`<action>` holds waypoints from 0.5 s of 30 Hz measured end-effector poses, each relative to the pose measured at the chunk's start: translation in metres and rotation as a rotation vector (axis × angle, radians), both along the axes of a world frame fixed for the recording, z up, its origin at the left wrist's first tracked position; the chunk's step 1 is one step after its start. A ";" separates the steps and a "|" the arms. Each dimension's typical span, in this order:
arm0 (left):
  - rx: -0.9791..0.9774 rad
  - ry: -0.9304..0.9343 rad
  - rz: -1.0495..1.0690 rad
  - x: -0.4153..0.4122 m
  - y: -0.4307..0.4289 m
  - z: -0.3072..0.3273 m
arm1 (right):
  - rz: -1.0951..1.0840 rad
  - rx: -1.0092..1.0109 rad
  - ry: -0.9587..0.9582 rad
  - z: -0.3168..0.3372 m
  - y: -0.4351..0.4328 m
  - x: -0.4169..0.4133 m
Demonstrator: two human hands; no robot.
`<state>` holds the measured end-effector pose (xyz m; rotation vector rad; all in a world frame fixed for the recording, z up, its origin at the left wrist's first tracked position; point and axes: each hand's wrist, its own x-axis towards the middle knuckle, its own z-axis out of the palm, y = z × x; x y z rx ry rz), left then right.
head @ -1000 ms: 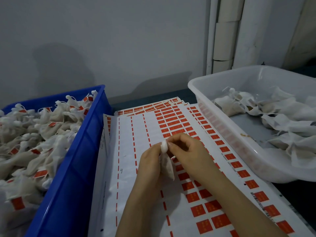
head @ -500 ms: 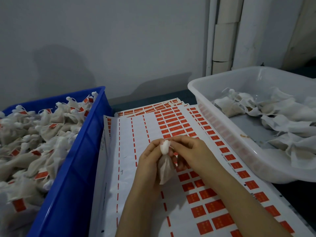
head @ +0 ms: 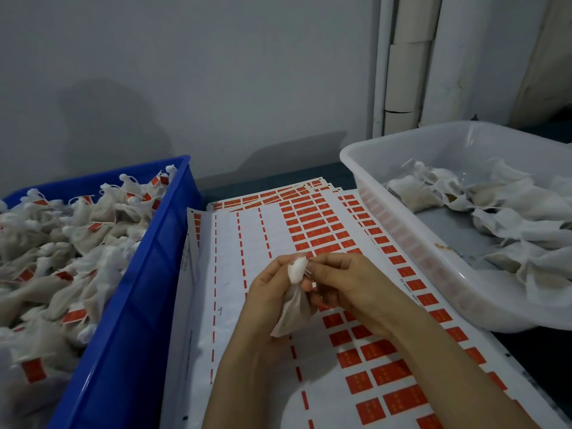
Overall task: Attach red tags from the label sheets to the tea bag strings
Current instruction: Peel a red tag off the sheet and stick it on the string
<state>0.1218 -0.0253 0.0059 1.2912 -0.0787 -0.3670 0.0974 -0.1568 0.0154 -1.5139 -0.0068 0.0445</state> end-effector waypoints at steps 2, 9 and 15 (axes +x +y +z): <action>-0.011 0.025 0.008 0.001 0.000 -0.002 | -0.025 -0.026 0.017 -0.001 0.001 0.000; -0.019 0.031 0.003 -0.002 -0.005 -0.002 | -0.098 -0.086 0.056 -0.004 0.002 0.002; 0.166 -0.033 0.115 -0.002 -0.010 -0.006 | -0.192 -0.250 0.037 -0.007 0.000 0.005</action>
